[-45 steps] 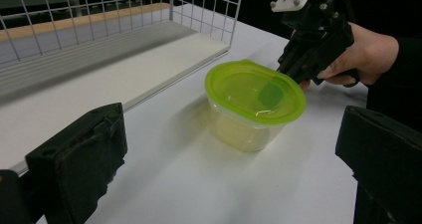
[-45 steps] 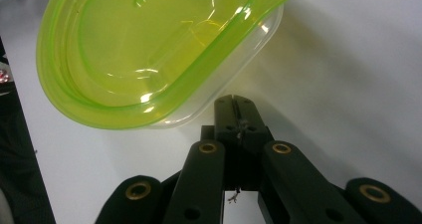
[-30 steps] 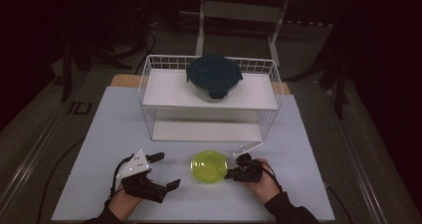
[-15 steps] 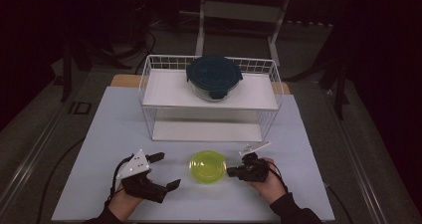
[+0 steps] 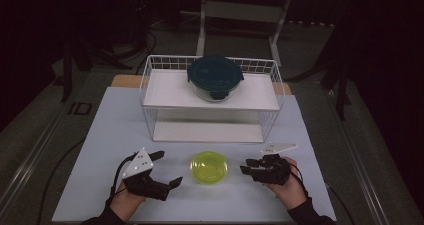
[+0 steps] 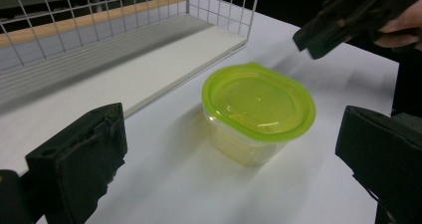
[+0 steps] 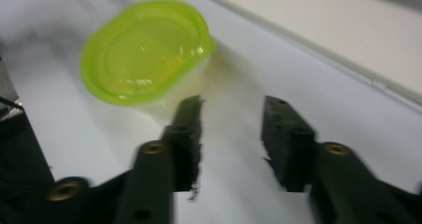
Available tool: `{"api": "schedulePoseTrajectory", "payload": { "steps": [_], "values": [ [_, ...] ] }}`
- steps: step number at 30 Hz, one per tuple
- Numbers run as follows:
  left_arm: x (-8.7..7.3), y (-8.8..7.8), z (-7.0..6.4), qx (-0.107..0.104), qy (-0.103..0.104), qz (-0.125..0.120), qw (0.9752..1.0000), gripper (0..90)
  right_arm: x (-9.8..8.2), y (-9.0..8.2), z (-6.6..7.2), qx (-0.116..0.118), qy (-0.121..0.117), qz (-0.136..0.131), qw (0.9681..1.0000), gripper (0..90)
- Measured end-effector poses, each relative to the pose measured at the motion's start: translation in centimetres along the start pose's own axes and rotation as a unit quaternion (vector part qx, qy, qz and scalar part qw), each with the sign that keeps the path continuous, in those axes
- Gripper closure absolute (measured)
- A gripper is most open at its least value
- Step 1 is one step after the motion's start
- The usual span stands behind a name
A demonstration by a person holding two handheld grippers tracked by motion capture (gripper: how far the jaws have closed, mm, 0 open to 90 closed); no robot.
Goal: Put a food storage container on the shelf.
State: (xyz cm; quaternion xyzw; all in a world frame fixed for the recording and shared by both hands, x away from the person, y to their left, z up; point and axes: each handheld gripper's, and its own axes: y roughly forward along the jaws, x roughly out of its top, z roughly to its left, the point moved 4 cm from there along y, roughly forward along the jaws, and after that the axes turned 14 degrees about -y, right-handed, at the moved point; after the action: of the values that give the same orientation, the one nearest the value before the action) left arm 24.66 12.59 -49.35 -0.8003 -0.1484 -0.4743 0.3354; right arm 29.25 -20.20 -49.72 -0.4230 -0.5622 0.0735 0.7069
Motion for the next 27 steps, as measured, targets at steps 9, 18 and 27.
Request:
{"api": "schedulePoseTrajectory", "payload": {
  "steps": [9, 18, 27],
  "values": [
    [2.1, 0.4, -0.4, -0.031, -0.03, 0.004, 0.9991, 0.0, 2.4, -1.0, 0.7, -0.001, 0.016, -0.056, 0.9983, 25.9],
    [3.1, 1.5, -0.9, -0.038, -0.059, 0.037, 0.9968, 0.0, 3.6, -0.2, 0.2, 0.017, 0.043, -0.08, 0.9957, 14.0],
    [2.2, 3.7, -0.2, -0.041, -0.117, 0.078, 0.9892, 0.0, 3.1, 2.4, -0.2, 0.055, 0.073, -0.058, 0.9942, 13.9]
  ]
}}
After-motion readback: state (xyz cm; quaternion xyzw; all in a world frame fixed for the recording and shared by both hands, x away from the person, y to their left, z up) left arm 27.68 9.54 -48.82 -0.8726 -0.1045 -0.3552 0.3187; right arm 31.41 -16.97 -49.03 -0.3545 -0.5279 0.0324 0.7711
